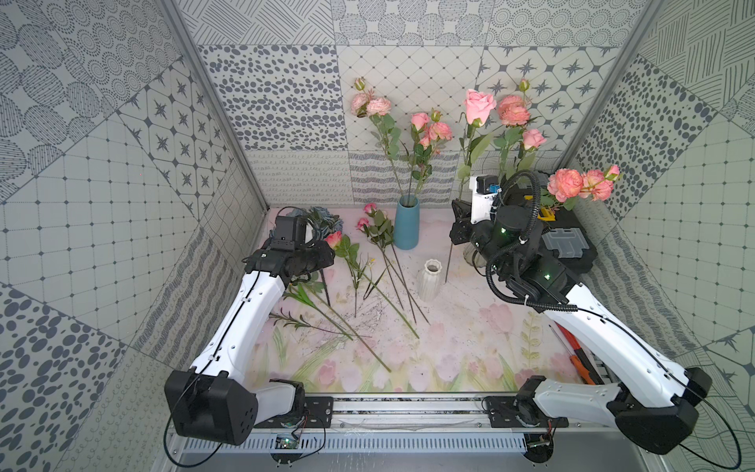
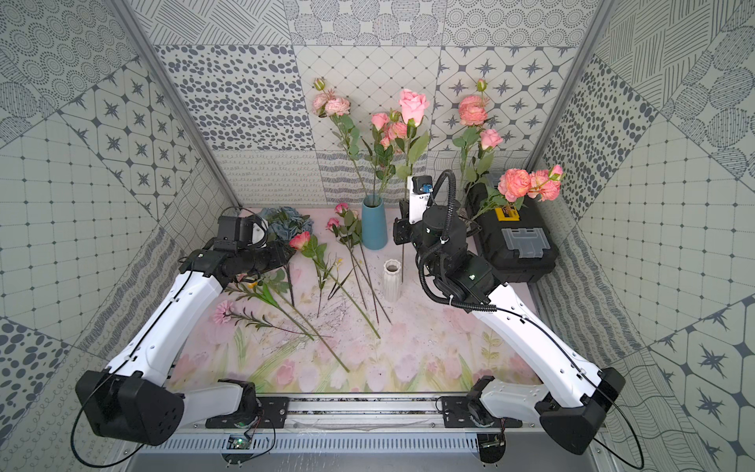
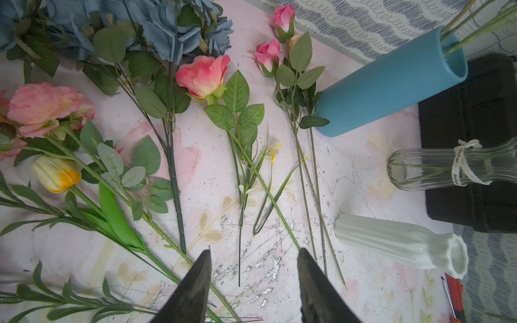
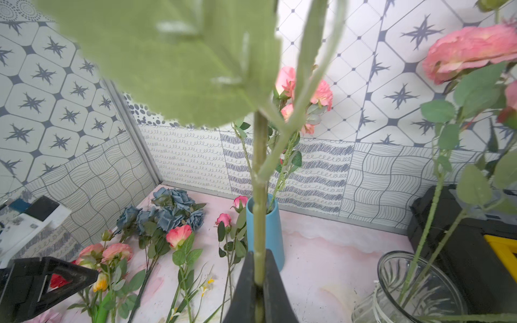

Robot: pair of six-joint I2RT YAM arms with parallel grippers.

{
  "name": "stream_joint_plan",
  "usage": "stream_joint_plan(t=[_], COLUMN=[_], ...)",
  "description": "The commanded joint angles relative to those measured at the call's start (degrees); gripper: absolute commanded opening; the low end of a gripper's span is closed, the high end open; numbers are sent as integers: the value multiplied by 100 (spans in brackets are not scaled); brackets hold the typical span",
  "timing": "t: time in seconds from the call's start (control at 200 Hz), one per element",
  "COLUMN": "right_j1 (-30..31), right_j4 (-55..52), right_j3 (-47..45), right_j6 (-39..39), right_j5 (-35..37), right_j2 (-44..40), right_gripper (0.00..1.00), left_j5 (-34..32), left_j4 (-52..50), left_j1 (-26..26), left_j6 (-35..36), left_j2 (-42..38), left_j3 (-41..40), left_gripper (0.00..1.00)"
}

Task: Place the pink flowers into the vase
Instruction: Place the flower in the vase.

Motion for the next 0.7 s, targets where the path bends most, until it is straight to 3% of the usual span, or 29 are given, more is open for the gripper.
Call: stream_joint_plan(t=[0.0,0.695], right_j1=[6,-1], right_j4=[559,1491], right_j3=[-145,-192], right_j6=[-273,-233], right_j5=[411,176], right_j2=[-225,18], right_gripper=[0,0], left_j5=[40,180], left_j4=[57,136], left_j1=[43,68], left_j6=[38,-6], left_j2=[-53,-35], left_j3=[-35,-86], left_gripper=[49,48])
